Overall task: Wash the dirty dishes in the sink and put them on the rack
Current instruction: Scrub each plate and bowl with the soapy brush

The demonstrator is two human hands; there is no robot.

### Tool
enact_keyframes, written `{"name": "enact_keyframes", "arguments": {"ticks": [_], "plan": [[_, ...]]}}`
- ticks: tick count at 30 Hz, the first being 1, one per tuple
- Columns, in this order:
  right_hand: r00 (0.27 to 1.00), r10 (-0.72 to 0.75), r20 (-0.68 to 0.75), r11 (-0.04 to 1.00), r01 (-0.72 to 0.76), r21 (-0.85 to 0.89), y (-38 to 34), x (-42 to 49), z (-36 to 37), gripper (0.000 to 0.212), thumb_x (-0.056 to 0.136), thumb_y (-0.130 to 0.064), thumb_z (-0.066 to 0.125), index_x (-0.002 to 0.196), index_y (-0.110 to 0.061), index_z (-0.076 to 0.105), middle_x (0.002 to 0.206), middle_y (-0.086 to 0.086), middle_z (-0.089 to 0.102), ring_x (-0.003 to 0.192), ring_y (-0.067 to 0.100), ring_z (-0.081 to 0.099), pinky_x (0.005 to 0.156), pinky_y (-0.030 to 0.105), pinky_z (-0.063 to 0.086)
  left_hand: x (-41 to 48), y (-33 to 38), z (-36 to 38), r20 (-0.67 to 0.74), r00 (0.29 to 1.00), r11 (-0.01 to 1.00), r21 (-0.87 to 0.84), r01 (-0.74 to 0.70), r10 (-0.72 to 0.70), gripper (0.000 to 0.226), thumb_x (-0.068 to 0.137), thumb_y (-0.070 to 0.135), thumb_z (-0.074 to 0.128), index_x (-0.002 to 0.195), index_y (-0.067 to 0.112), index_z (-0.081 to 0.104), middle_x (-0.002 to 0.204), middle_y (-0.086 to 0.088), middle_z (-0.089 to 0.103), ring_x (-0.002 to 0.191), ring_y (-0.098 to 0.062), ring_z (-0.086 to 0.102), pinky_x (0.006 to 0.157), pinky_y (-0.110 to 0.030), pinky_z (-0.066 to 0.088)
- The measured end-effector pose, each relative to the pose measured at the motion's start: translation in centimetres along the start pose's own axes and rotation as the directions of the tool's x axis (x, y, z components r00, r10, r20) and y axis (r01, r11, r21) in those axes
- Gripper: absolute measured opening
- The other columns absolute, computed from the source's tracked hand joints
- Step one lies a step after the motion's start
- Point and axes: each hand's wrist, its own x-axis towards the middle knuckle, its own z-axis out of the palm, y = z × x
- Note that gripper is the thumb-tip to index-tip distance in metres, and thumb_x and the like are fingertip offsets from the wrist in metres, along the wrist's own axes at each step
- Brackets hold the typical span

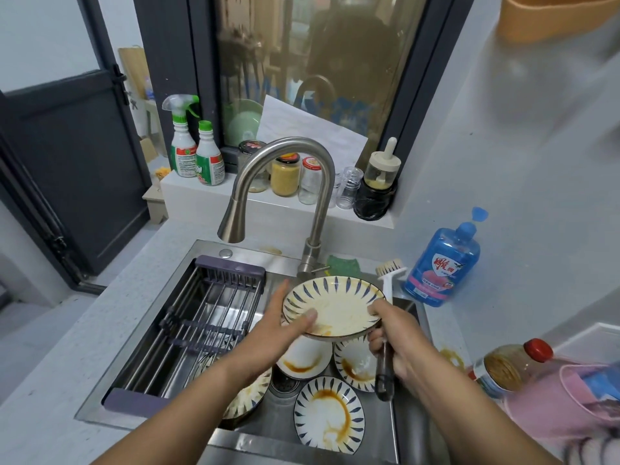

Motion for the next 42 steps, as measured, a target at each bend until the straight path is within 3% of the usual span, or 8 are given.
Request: {"name": "enact_keyframes", "arguments": {"ticks": [4, 8, 14, 20, 24, 31, 38, 42], "plan": [[0.998, 0.041, -0.04, 0.996, -0.044, -0.074, -1.0, 0.7, -0.3, 0.031, 0.094, -0.011, 0.053, 0.121, 0.003, 0.059, 0.058, 0.003, 0.049, 0.041, 0.009, 0.04, 0.035, 0.018, 0.035, 0.5, -0.4, -0.6, 0.259, 0.936, 0.668, 0.656, -0.352, 0.239, 0.093, 0.071, 0.06, 0.083, 0.15, 0.054, 0.034, 0.162, 0.026, 0.024, 0.151, 0.003, 0.015, 0.126, -0.033, 0.007], [0.997, 0.081, 0.0, 0.984, -0.08, -0.161, -1.3, 0.3, 0.7, 0.029, 0.095, -0.015, 0.056, 0.115, 0.005, 0.063, 0.06, 0.006, 0.051, 0.04, 0.009, 0.041, 0.034, 0.018, 0.036, 1.2, 0.3, 1.5, 0.349, 0.849, 0.416, 0.756, -0.505, 0.397, 0.069, 0.087, 0.022, 0.074, 0.145, 0.048, 0.046, 0.144, 0.027, 0.053, 0.128, 0.002, 0.051, 0.105, -0.02, 0.043], [0.982, -0.11, 0.156, 0.869, 0.171, -0.464, -3.3, -1.9, -0.2, 0.043, 0.1, -0.064, 0.042, 0.128, -0.033, 0.054, 0.077, 0.008, 0.07, 0.043, 0.01, 0.044, 0.042, 0.021, 0.039, 2.2, 0.8, 2.0, -0.055, 0.986, 0.92, 0.37, -0.128, 0.159, 0.055, 0.082, 0.006, 0.073, 0.129, 0.031, 0.061, 0.099, 0.007, 0.066, 0.08, -0.007, 0.065, 0.056, -0.015, 0.048], [0.745, -0.322, 0.585, -0.18, 0.558, -0.81, -5.3, -4.9, -2.7, 0.04, 0.101, -0.065, 0.026, 0.139, -0.075, 0.021, 0.089, -0.017, 0.064, 0.084, 0.01, 0.062, 0.077, 0.037, 0.055, 3.1, 1.0, 0.4, -0.121, 0.993, 1.0, 0.012, 0.006, -0.005, 0.05, 0.077, -0.004, 0.078, 0.115, 0.025, 0.065, 0.106, -0.001, 0.073, 0.102, -0.024, 0.068, 0.08, -0.034, 0.057], [0.692, -0.254, 0.676, -0.522, 0.49, -0.698, -5.3, -6.1, -1.9, 0.043, 0.103, -0.065, 0.019, 0.145, -0.068, 0.009, 0.115, -0.006, 0.067, 0.1, 0.025, 0.065, 0.075, 0.042, 0.055, 3.0, 1.0, 0.7, -0.062, 0.998, 1.0, 0.027, 0.008, -0.006, 0.057, 0.076, -0.008, 0.079, 0.122, 0.021, 0.063, 0.106, -0.001, 0.072, 0.099, -0.016, 0.066, 0.076, -0.024, 0.053], [0.804, -0.319, 0.502, -0.325, 0.405, -0.855, -8.6, -4.3, -3.8, 0.037, 0.103, -0.062, 0.028, 0.139, -0.07, 0.026, 0.108, -0.014, 0.065, 0.102, 0.016, 0.061, 0.083, 0.038, 0.054, 2.0, 1.1, 0.7, -0.078, 0.997, 1.0, -0.019, -0.004, 0.002, 0.053, 0.077, -0.002, 0.08, 0.119, 0.024, 0.062, 0.106, 0.001, 0.072, 0.099, -0.016, 0.069, 0.079, -0.029, 0.059], [0.678, -0.244, 0.693, -0.535, 0.503, -0.679, -6.5, -5.9, -0.9, 0.044, 0.102, -0.066, 0.017, 0.146, -0.065, 0.017, 0.115, -0.004, 0.069, 0.106, 0.026, 0.065, 0.088, 0.04, 0.048, 2.0, 1.0, 0.9, -0.072, 0.997, 1.0, -0.011, -0.01, 0.01, 0.049, 0.08, -0.009, 0.071, 0.116, 0.023, 0.062, 0.106, -0.001, 0.069, 0.099, -0.016, 0.064, 0.078, -0.025, 0.05], [0.73, -0.324, 0.602, -0.442, 0.446, -0.779, -7.6, -4.8, -2.5, 0.043, 0.101, -0.065, 0.015, 0.143, -0.07, 0.018, 0.101, -0.009, 0.066, 0.086, 0.017, 0.059, 0.078, 0.04, 0.055, 2.4, 0.8, 0.4, -0.178, 0.982, 0.977, -0.214, 0.021, -0.06, 0.054, 0.074, -0.006, 0.08, 0.116, 0.024, 0.063, 0.111, -0.009, 0.073, 0.104, -0.03, 0.069, 0.09, -0.049, 0.059]]}}
